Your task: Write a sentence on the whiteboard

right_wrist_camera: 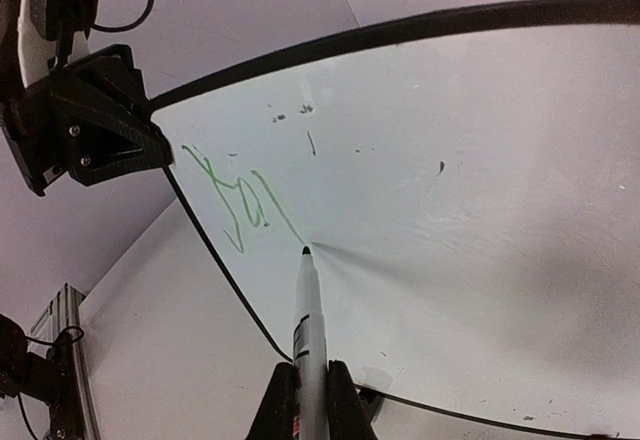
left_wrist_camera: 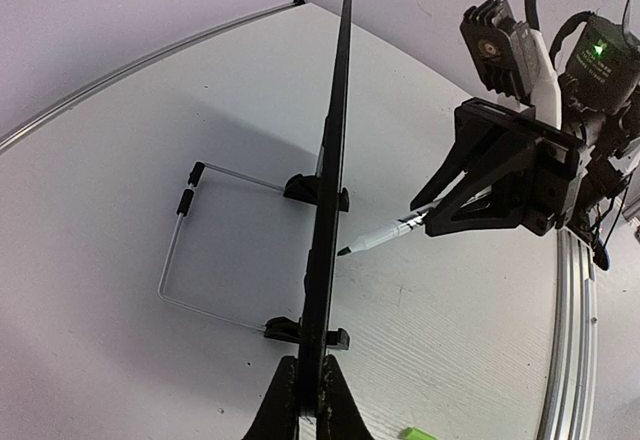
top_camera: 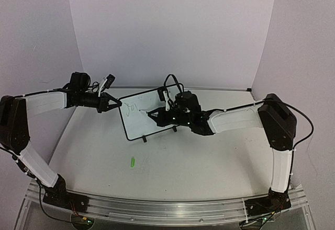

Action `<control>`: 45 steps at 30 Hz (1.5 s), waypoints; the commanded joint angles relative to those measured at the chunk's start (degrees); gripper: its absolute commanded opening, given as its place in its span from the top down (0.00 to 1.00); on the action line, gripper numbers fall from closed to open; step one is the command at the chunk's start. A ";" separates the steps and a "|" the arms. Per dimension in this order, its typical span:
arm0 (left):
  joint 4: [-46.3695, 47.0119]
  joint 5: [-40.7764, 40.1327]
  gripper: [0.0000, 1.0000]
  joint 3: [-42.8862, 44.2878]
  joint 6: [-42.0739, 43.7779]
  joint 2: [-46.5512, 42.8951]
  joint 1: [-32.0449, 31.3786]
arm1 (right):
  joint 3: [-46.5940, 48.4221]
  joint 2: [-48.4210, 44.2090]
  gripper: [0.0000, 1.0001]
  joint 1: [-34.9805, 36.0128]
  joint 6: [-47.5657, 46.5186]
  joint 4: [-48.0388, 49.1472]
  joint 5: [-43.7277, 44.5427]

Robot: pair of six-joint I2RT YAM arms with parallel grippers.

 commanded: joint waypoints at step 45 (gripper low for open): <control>-2.42 -3.08 1.00 0.99 1.95 1.09 0.11 | 0.42 2.19 1.00 -1.52 3.34 2.88 -2.18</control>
